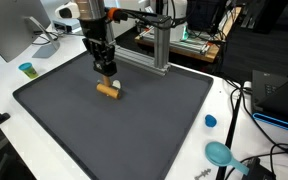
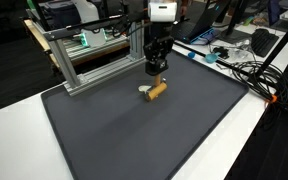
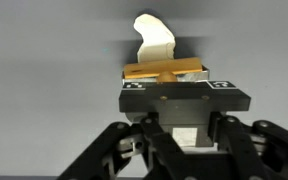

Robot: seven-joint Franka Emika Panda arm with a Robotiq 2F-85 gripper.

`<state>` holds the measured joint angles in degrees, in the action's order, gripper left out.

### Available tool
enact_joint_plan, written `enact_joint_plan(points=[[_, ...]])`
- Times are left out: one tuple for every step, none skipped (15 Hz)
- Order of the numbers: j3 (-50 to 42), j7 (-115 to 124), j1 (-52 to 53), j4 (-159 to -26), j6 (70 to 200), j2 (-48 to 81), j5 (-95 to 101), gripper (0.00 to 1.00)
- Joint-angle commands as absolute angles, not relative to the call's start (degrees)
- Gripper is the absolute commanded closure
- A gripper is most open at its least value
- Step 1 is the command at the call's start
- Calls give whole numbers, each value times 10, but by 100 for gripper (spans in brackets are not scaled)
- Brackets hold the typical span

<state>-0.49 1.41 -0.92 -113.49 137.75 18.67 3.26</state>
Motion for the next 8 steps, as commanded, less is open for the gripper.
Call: enact_joint_plan(points=[[-2,14,-12,-1102,1393,230,8,78],[-2,14,-14,-1099,1394,225,2,78],[-1,7,-19,-1102,1392,211,-7,78],[-1,-2,-24,-1114,1398,190,-12,78],[7,-66,-37,-1140,1381,147,-12,78],[9,-112,-42,-1151,1365,126,-2,78],[10,-148,-47,-1157,1346,107,-1,78],[10,-184,-51,-1159,1327,96,-3,78]])
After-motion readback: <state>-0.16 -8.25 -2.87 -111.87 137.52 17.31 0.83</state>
